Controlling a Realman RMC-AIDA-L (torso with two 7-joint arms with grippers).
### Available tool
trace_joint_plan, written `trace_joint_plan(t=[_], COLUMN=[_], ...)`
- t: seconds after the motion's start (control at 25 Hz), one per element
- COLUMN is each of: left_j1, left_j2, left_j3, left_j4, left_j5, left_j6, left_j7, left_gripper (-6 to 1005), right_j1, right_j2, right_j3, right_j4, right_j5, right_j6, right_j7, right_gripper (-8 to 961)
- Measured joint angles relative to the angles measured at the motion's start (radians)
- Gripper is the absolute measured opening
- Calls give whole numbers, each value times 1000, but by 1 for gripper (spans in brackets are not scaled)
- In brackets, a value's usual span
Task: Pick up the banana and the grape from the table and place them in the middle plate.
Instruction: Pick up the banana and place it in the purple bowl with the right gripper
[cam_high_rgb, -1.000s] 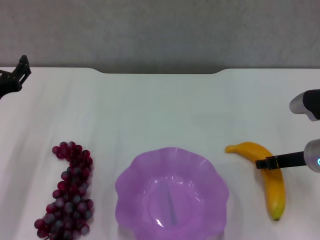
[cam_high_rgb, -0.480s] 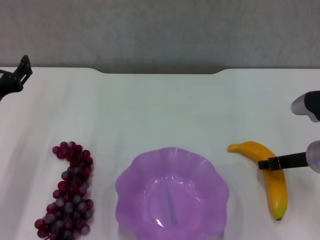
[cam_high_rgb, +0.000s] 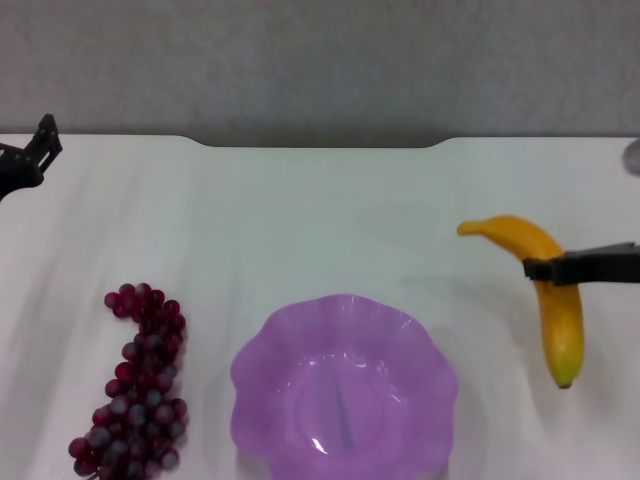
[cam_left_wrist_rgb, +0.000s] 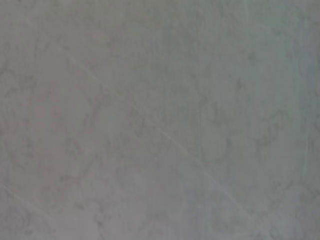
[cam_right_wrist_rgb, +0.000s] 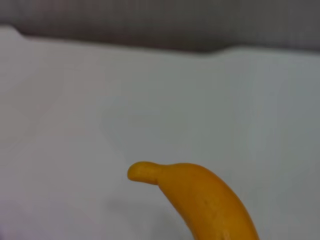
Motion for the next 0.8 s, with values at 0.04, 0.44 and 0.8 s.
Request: trace_joint_plan(t=[0.04,0.44,0.8], left_j1=[0,5,5], left_j2=[0,0,0], left_j3=[0,-3,-1], left_j4=[1,-1,-3], left_j5=[0,0,0], left_j6=[0,0,0], left_j7=[0,0,0], left_gripper=[742,742,742], right_j1=[-19,-77,-35], right_j2=[0,2,2], right_j3=[1,-103,-241], right_j4=[-45,-305,-352], right_j5=[0,7,126], right_j6=[18,177,248], right_j7=[0,-61,-199], right_gripper=[521,521,533])
